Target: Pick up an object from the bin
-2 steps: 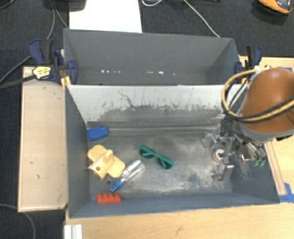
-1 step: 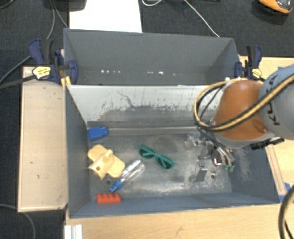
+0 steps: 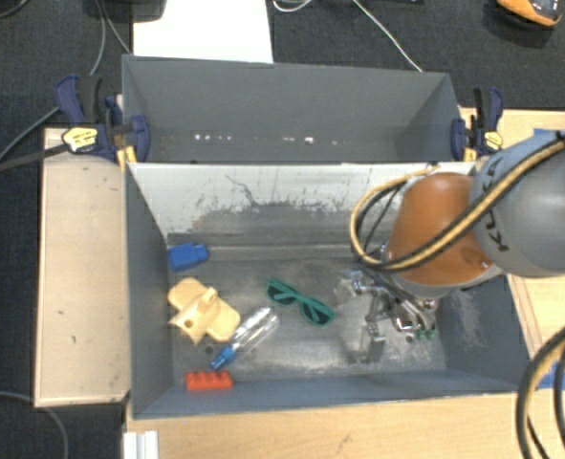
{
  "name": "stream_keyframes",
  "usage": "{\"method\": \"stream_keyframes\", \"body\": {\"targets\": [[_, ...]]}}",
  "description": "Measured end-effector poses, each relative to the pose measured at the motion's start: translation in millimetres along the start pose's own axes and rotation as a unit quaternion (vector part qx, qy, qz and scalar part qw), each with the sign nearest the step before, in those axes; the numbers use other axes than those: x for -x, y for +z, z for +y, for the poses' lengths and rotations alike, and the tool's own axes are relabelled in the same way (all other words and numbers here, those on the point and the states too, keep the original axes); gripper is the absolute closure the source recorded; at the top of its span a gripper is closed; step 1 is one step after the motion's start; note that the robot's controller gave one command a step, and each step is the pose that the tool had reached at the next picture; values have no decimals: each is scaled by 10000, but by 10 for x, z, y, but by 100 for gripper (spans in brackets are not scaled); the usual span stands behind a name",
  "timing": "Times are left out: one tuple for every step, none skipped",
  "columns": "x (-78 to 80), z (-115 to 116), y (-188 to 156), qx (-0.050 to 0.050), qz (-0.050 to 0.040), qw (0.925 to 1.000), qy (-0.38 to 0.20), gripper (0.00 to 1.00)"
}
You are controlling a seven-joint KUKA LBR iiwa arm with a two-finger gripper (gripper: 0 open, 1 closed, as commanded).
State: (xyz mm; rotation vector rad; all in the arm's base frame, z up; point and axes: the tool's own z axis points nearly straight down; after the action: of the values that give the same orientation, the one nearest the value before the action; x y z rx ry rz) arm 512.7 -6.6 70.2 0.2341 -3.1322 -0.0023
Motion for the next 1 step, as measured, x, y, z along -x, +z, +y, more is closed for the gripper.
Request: {"method": "stream_keyframes", "body": {"targets": [[-152, 317, 1, -2, -66, 9974, 718, 0]]}}
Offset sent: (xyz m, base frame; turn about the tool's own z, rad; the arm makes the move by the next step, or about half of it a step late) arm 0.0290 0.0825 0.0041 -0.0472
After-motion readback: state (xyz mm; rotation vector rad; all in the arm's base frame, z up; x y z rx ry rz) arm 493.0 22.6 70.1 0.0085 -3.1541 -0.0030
